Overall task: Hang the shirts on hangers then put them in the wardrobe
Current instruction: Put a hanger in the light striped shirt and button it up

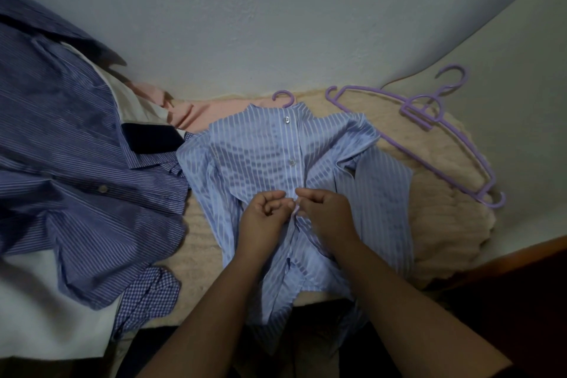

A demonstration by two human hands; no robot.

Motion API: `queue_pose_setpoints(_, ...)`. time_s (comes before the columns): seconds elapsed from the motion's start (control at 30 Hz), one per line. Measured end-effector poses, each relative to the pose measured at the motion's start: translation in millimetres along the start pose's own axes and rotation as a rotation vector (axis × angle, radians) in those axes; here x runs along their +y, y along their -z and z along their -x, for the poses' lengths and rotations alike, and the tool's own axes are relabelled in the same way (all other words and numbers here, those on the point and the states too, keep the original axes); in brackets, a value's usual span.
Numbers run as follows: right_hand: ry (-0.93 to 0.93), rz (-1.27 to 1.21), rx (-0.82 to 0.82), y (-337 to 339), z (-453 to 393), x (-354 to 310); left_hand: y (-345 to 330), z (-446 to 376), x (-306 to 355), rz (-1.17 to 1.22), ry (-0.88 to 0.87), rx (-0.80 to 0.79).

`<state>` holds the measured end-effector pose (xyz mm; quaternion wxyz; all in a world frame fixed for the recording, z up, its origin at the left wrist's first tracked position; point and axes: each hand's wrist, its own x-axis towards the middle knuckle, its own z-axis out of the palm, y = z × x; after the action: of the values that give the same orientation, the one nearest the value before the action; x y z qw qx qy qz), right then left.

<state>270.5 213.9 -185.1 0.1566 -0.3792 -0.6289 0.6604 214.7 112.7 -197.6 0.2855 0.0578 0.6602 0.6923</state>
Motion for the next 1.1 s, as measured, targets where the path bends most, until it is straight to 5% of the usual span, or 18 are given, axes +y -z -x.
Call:
queue_pose_setpoints(0.67, 0.001, 0.023, 0.022, 0, -4, -2, 0, 1, 1, 0.065, 0.042, 0.024)
queue_pose_setpoints(1.1, 0.058, 0.098, -0.118, 10, -7, 2, 2, -9, 14, 0.002, 0.126, 0.067)
